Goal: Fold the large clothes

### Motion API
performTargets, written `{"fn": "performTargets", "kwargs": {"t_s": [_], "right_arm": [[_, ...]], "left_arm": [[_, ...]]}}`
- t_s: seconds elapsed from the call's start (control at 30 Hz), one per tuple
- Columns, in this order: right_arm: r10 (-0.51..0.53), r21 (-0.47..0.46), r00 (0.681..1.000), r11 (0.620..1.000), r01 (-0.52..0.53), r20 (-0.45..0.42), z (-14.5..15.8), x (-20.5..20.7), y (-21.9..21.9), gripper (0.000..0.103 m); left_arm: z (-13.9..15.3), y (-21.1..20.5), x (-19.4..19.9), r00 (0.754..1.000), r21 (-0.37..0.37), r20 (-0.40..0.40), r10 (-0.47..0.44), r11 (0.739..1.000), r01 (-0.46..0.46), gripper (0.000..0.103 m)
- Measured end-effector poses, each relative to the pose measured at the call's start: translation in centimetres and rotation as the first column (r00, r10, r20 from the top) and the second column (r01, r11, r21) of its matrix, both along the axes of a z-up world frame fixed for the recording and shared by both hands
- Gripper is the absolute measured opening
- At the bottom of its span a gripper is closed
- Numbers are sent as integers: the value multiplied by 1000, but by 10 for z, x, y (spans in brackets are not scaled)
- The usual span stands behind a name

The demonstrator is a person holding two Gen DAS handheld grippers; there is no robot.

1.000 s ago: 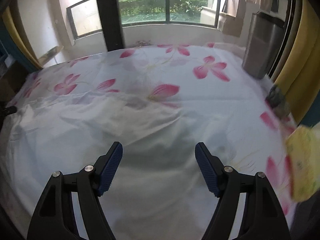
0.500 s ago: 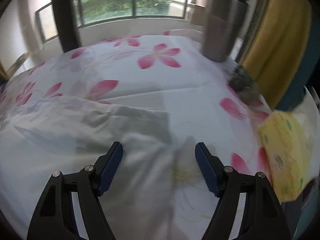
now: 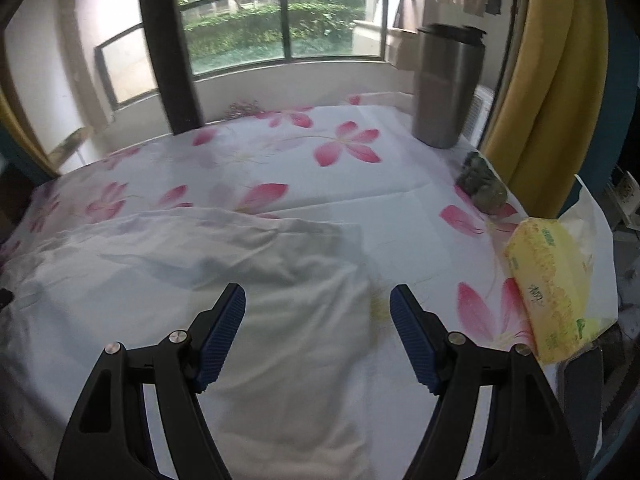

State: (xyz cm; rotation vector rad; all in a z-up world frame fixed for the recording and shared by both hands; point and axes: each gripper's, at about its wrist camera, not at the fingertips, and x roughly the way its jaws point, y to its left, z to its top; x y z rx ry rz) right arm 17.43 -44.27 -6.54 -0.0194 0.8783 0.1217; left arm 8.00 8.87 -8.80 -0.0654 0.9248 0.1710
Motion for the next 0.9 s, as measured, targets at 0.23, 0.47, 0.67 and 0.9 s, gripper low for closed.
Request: {"fn": "performTargets", "kwargs": {"t_s": [0.23,0.47,0.67,0.9], "right_arm": [[67,9,998,998,-67,-19,-10,-25,26,75],[63,-34,996,997,-65,-65,-34,-46,34,75],[58,-37,997,998,-59,-43,-26,-76,20,87],[39,26,998,999,-38,-53,-27,-116,5,91]], "left_arm": [[-8,4,-29,1000,-9,-9,13,1000,-13,41],[-6,11,-46,1000,4,8,29,1000,-29,42],[26,-4,-65,992,-33,130,2,999,2,42],[32,-59,-53,978,-86,150,-148,983,162,42]]}}
